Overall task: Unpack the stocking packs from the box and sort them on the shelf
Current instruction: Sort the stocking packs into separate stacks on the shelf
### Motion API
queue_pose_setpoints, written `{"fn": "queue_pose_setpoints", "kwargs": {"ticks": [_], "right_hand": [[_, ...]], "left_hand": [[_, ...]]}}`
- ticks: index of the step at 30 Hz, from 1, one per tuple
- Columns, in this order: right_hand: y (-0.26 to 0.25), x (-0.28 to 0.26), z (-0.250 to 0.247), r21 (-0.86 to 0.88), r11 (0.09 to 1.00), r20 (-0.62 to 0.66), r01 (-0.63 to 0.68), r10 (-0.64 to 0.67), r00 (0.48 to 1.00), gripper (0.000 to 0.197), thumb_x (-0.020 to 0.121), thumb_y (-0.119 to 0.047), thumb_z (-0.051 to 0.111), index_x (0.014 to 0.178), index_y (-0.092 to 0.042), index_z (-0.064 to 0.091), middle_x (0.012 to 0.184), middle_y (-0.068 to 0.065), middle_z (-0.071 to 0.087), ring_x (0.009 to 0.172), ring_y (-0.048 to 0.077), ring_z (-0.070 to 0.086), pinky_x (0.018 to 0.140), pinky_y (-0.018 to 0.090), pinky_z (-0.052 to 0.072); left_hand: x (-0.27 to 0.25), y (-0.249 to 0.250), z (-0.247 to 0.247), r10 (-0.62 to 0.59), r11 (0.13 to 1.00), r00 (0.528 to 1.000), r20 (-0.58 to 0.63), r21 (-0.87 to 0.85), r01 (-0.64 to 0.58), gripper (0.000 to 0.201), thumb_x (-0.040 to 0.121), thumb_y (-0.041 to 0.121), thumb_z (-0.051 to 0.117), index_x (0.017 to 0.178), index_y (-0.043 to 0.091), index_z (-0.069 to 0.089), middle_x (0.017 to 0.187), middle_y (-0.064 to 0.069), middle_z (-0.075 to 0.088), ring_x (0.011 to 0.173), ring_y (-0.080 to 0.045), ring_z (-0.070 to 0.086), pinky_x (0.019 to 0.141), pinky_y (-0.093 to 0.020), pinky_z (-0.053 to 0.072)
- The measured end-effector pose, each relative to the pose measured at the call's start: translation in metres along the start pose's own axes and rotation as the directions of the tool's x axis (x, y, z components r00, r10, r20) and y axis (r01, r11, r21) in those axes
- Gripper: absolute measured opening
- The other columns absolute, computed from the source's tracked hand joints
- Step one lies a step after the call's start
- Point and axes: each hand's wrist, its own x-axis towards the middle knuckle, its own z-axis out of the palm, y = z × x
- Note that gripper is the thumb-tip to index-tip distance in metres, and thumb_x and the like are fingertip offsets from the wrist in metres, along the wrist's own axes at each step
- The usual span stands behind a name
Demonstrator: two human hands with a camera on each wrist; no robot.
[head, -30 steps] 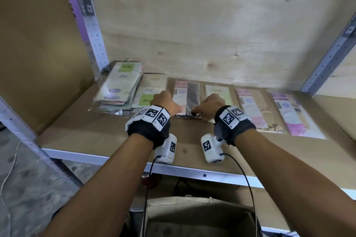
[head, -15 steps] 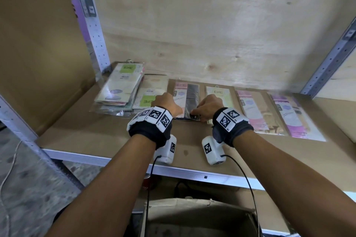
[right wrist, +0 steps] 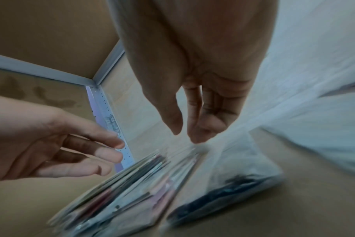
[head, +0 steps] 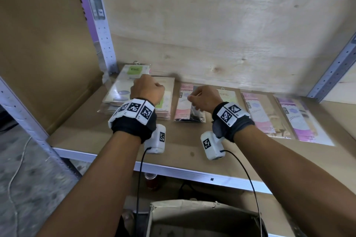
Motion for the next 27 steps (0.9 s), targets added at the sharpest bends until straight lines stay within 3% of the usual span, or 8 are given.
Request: {"fn": "queue_pose_setpoints", "kwargs": {"ticks": [4,7,10,14,17,19,23,27], "right_hand": [[-0.027,0.005,0.026,0.143,0.986,0.135,-0.087,0.068,0.989,0.026,0.093,-0.026,0.067,0.087,-0.001,0.070,0.083,0.018,0.076,0.069,0.027,0.074,0.071,0.038,0.063],[-0.050,0.006,0.043,0.020,0.994,0.209,-0.103,0.097,0.973,0.045,0.086,-0.043,0.072,0.085,0.002,0.066,0.077,0.014,0.073,0.067,0.027,0.069,0.067,0.033,0.059],[-0.059,0.005,0.053,0.007,0.989,0.255,-0.149,0.142,0.956,0.044,0.078,-0.036,0.082,0.092,0.000,0.060,0.075,0.017,0.068,0.065,0.029,0.066,0.062,0.035,0.058],[-0.053,0.008,0.049,0.022,0.978,0.248,-0.208,0.196,0.949,0.058,0.076,-0.027,0.085,0.116,0.002,0.056,0.106,0.021,0.070,0.096,0.034,0.070,0.086,0.048,0.058],[-0.047,0.008,0.037,-0.013,0.983,0.234,-0.185,0.183,0.955,0.043,0.076,-0.026,0.085,0.102,-0.003,0.061,0.103,0.015,0.070,0.094,0.029,0.068,0.090,0.046,0.057],[-0.041,0.007,0.029,0.124,0.971,0.245,-0.205,0.171,0.954,0.030,0.079,-0.014,0.082,0.097,-0.005,0.059,0.100,0.019,0.071,0.087,0.029,0.070,0.084,0.042,0.060],[-0.030,-0.001,0.008,0.607,0.749,0.236,-0.265,0.148,0.960,0.040,0.086,0.007,0.069,0.121,0.004,0.049,0.076,0.018,0.062,0.050,0.015,0.059,0.047,0.021,0.049],[-0.019,-0.011,-0.020,0.772,0.577,0.237,-0.267,0.128,0.963,0.039,0.088,0.005,0.067,0.124,0.005,0.052,0.074,0.014,0.059,0.060,0.016,0.053,0.058,0.023,0.046]], "left_hand": [[0.001,-0.015,-0.019,-0.043,0.993,0.999,-0.001,-0.113,0.042,0.025,0.087,0.026,0.060,0.104,0.014,0.074,0.113,-0.014,0.070,0.100,-0.036,0.070,0.094,-0.042,0.057],[0.000,-0.022,-0.026,-0.028,0.988,1.000,0.003,-0.149,0.029,0.017,0.084,0.021,0.062,0.091,0.015,0.077,0.105,-0.015,0.073,0.096,-0.037,0.071,0.091,-0.044,0.058],[0.001,-0.027,-0.031,-0.031,0.987,0.999,0.021,-0.158,0.034,0.017,0.083,0.023,0.064,0.091,0.015,0.077,0.106,-0.016,0.073,0.098,-0.037,0.071,0.091,-0.045,0.058],[0.001,-0.031,-0.031,-0.002,0.984,0.999,0.050,-0.178,0.011,0.019,0.086,0.016,0.063,0.096,0.009,0.078,0.107,-0.020,0.073,0.101,-0.040,0.070,0.090,-0.046,0.059],[-0.002,-0.032,-0.030,0.075,0.994,0.992,0.098,-0.084,-0.067,0.024,0.085,0.003,0.059,0.098,0.010,0.078,0.111,-0.016,0.072,0.107,-0.037,0.067,0.092,-0.043,0.057],[-0.005,-0.033,-0.030,0.107,0.994,0.985,0.138,-0.021,-0.105,0.034,0.087,-0.001,0.053,0.107,0.015,0.075,0.120,-0.014,0.070,0.113,-0.034,0.064,0.099,-0.040,0.053],[-0.013,-0.030,-0.025,0.216,0.963,0.939,0.268,0.100,-0.250,0.052,0.087,-0.004,0.060,0.131,0.023,0.063,0.135,-0.011,0.057,0.124,-0.028,0.054,0.108,-0.035,0.044],[-0.022,-0.020,-0.016,0.392,0.895,0.896,0.207,0.138,-0.423,0.052,0.083,0.011,0.076,0.129,0.032,0.064,0.134,-0.005,0.051,0.131,-0.027,0.039,0.112,-0.036,0.032]]}}
